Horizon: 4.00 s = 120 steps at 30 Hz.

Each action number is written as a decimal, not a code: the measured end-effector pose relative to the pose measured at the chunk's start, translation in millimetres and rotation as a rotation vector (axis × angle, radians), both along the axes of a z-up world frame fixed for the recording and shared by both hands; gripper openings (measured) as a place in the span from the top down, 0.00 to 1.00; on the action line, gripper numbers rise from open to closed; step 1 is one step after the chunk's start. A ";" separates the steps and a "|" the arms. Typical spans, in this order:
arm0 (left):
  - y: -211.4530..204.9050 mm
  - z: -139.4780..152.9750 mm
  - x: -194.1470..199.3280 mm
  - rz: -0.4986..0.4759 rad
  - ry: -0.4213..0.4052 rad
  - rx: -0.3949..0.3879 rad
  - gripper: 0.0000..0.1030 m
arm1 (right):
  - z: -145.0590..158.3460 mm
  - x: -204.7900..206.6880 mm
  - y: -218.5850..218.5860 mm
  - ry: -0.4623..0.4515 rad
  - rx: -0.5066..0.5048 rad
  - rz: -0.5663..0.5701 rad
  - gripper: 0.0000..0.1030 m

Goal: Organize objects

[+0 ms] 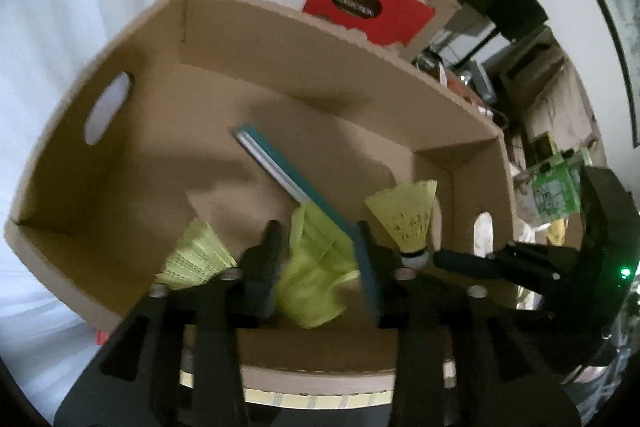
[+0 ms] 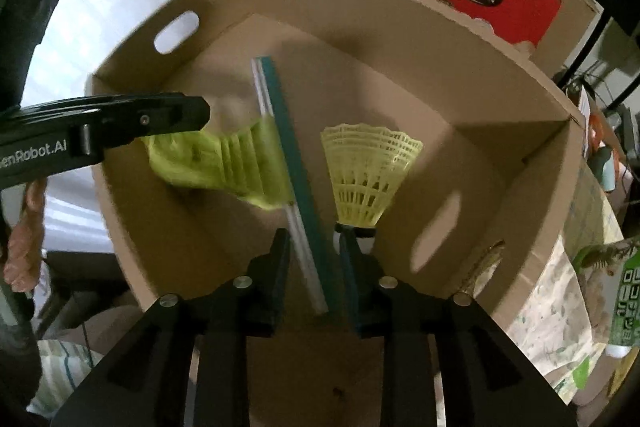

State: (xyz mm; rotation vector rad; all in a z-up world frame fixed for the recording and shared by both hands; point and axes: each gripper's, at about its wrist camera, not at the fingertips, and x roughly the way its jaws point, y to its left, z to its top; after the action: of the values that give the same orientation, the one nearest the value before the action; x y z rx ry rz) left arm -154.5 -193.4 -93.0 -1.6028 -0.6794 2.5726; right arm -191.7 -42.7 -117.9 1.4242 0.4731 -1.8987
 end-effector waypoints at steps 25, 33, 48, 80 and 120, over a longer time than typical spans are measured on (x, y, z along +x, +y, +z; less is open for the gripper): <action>53.5 57.1 8.6 -0.059 0.134 -0.152 0.20 | 76.8 11.5 78.6 0.131 -0.190 -0.224 0.59; 82.4 68.9 12.1 -0.113 0.183 -0.203 0.08 | 85.6 16.2 121.6 0.177 -0.213 -0.339 0.36; 131.1 80.5 16.0 -0.182 0.231 -0.230 0.00 | 103.8 26.1 201.1 0.269 -0.213 -0.547 0.17; 237.4 80.7 22.8 -0.352 0.287 -0.262 0.00 | 105.6 57.2 334.5 0.344 -0.172 -0.765 0.00; 352.4 -55.1 33.5 -0.609 0.120 -0.428 0.59 | 29.0 55.8 375.0 0.254 -0.170 -0.873 0.03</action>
State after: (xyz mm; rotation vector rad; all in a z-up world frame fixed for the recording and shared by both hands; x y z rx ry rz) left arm -121.0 159.1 -148.1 -1.4224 0.3530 2.3909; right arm -135.9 332.3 -88.9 1.3911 -0.2625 -2.7385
